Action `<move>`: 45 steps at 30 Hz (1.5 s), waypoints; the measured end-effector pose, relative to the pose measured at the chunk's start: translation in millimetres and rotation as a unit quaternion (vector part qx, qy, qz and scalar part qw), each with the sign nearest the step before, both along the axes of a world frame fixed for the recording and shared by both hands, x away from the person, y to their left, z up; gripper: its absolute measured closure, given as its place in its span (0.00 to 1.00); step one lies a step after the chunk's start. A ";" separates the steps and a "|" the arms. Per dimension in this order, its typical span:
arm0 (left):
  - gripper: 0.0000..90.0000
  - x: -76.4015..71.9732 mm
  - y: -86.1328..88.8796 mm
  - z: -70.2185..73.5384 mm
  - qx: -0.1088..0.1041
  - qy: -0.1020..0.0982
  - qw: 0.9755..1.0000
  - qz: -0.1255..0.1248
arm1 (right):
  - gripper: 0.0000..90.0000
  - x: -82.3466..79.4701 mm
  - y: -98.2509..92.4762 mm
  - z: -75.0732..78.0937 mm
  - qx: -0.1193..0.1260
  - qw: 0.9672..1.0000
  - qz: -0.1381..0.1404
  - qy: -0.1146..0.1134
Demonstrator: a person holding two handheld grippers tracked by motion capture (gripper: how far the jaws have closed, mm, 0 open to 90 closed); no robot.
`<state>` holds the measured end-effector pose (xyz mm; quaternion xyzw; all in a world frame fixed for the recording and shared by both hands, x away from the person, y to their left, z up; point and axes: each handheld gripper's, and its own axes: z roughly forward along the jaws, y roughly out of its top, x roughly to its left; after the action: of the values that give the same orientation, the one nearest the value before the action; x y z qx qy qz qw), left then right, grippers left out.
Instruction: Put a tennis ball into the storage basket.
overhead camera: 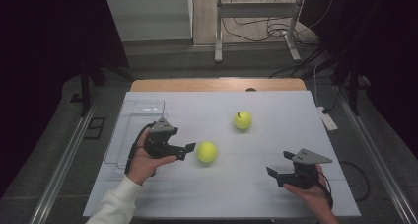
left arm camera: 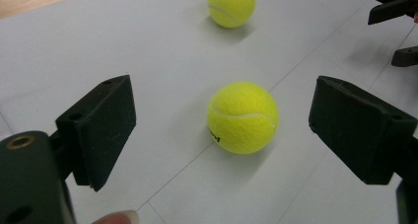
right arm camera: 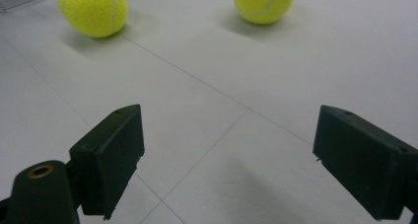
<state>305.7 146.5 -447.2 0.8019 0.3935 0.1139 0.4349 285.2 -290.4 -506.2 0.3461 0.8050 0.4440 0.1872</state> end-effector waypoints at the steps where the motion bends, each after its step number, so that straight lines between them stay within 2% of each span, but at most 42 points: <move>1: 0.13 0.0 0.0 0.0 0.000 0.000 1.000 0.000 | 0.14 -0.2 -0.1 0.0 0.000 1.000 0.000 0.001; 35: 0.13 23.7 -24.8 -4.9 0.009 0.025 0.999 -0.019 | 0.14 -0.2 -0.4 -0.7 -0.004 1.000 0.000 0.003; 45: 0.13 31.3 -33.5 -8.8 0.007 0.043 0.999 -0.031 | 0.14 -0.2 -0.3 -1.0 -0.002 1.000 0.001 0.004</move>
<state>337.1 113.0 -456.0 0.8211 0.3860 0.0684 0.4149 285.0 -290.6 -507.2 0.3470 0.8069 0.4411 0.1842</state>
